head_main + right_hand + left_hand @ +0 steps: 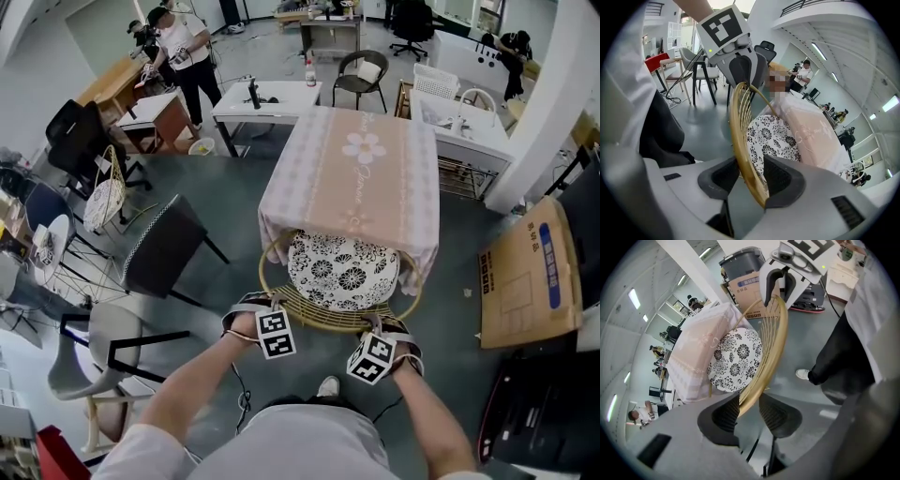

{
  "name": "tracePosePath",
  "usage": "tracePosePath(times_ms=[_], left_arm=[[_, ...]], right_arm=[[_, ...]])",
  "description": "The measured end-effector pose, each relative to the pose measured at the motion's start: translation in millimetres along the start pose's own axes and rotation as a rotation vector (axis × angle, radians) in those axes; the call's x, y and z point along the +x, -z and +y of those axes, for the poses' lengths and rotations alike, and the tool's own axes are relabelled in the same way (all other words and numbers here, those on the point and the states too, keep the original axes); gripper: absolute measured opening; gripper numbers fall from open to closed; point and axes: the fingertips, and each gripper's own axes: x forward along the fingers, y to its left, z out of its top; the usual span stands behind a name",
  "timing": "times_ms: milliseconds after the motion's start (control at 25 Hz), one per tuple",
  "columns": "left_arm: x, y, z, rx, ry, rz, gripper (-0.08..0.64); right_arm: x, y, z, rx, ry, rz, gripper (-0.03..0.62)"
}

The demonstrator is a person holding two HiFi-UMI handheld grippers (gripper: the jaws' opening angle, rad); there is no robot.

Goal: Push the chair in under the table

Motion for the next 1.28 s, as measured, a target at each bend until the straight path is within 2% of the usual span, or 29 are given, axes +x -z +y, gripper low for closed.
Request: tracePosePath(times_ms=[240, 440, 640, 880, 1120, 1280], left_arm=[[-2.9, 6.7, -1.4, -0.141, -0.015, -0.007, 0.143], [-13.8, 5.2, -3.1, -0.273, -0.051, -0.089, 0.144], [-35.8, -12.5, -14.2, -0.415, -0.043, -0.225, 0.144], [-72.7, -41.1, -30.9, -0.638, 0.048, -0.414, 0.143], [-120.3, -61.6, -41.8, -0.766, 0.062, -0.590, 0.132], [-154.3, -62.8, -43.8, -0.848, 0.051, -0.680, 0.105]], right_arm=[[-5.3, -0.3, 1.5, 0.026, 0.046, -0.001, 0.146], [-19.6, -1.8, 4.5, 0.115, 0.101, -0.021, 0.137], [-39.5, -5.0, 7.6, 0.258, 0.149, -0.037, 0.108], [-66.3, -21.3, 13.0, 0.472, 0.205, -0.107, 0.061], [-101.4, -56.0, 17.1, 0.684, 0.247, -0.240, 0.046], [-125.3, -78.5, 22.6, 0.742, 0.291, -0.290, 0.032]])
